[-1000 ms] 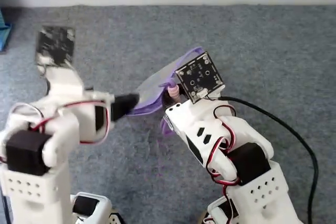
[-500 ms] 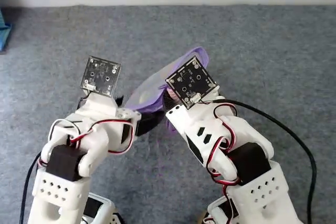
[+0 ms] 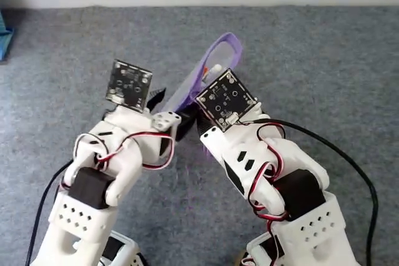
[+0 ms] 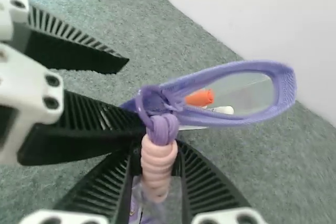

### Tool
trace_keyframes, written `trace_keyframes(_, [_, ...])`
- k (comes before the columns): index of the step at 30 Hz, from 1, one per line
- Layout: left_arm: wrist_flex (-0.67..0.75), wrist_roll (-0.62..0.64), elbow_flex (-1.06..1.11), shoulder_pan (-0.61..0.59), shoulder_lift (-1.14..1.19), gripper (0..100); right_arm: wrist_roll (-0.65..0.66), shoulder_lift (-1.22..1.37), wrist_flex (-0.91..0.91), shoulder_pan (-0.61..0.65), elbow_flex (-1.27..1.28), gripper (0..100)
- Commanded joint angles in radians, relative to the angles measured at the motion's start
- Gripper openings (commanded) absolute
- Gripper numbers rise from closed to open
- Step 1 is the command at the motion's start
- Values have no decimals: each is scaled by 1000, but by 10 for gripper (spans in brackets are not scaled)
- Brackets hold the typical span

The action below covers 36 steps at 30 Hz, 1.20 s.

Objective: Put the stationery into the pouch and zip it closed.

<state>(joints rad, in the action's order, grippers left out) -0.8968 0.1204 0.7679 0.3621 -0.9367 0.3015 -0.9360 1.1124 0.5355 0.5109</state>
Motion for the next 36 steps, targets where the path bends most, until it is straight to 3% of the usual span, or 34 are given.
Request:
trace_keyframes(1, [61, 2, 27, 61, 17, 194, 11, 2, 4, -8, -58, 8])
trace_keyframes(9, [158, -71, 122, 64, 8, 116, 11, 2, 1, -15, -58, 8])
trace_keyframes(14, [183, -103, 120, 64, 8, 13, 11, 15, -116, -111, -57, 8])
trace_keyframes(22, [180, -95, 122, 61, 6, 13, -58, 150, -194, -226, -141, 8])
trace_keyframes(27, [170, -94, 116, -8, -3, 12, -80, 298, -272, -315, -232, 8])
trace_keyframes(36, [166, -100, 211, -35, -244, 9, -80, 616, -357, -392, -494, 8])
